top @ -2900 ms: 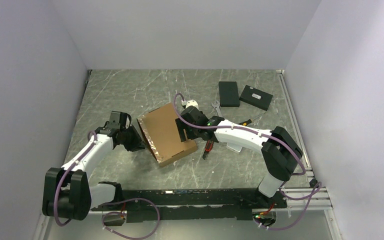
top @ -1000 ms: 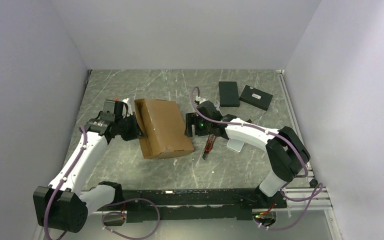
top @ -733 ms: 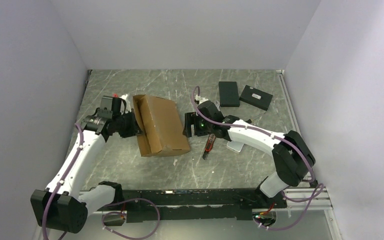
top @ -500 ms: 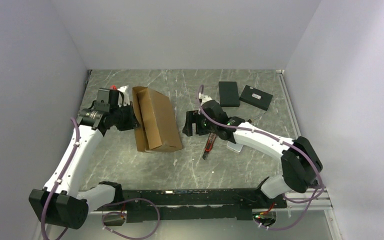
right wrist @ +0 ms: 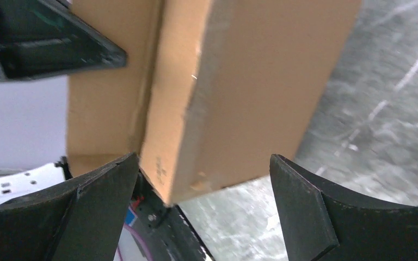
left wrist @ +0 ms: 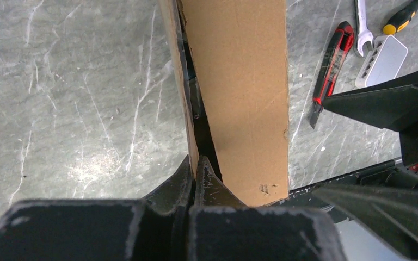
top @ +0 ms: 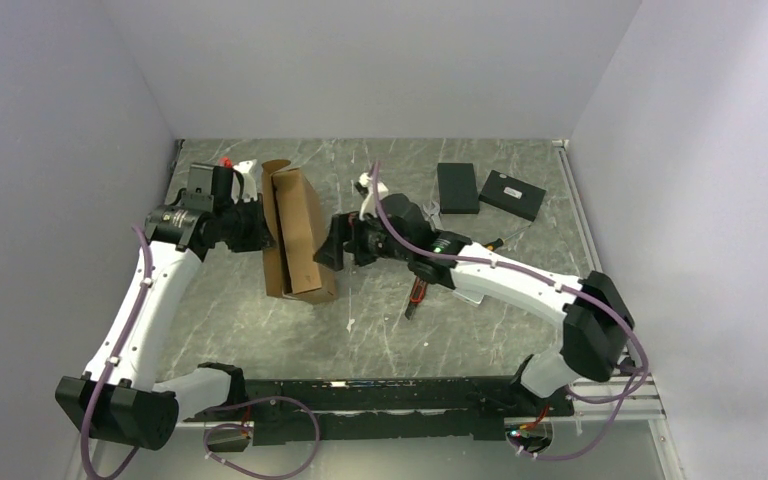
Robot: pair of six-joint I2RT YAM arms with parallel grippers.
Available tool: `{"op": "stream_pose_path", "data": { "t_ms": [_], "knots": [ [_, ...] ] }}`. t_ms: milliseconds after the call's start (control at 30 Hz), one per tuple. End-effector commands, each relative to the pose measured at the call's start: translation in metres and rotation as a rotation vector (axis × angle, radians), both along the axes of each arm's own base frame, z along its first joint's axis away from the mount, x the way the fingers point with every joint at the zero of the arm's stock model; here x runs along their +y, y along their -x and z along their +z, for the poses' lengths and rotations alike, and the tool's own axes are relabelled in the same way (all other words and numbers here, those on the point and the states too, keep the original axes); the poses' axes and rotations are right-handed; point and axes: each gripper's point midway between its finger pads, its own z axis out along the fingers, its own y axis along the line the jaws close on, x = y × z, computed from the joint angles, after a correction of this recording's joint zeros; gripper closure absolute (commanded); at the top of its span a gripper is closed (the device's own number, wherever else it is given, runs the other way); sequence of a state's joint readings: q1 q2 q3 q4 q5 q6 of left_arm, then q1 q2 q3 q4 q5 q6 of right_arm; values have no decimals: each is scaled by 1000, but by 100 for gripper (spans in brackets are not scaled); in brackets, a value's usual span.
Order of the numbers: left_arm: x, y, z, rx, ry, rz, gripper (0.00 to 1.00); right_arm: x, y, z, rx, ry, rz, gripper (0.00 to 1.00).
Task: Unpack the express box
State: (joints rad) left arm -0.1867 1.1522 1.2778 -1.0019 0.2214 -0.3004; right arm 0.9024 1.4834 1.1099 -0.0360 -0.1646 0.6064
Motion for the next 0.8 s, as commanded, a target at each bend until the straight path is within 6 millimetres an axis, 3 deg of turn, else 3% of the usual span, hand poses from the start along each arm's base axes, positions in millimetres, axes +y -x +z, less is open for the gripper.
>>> {"op": "stream_pose_path", "data": {
  "t_ms": [0, 233, 467, 767],
  "knots": [
    [1, -5, 21, -74, -16, -30, 100, 32, -7, 33, -11, -66, -29, 5],
    [2, -2, 29, -105, -20, -46, 100, 38, -18, 13, 42, -41, -92, 9],
    [0, -3, 40, -143, -20, -81, 100, 31, -18, -1, 88, -55, -110, 31],
    [-2, -7, 51, -176, -28, -108, 100, 19, -23, -15, 118, -78, -143, 31]
  ]
}}
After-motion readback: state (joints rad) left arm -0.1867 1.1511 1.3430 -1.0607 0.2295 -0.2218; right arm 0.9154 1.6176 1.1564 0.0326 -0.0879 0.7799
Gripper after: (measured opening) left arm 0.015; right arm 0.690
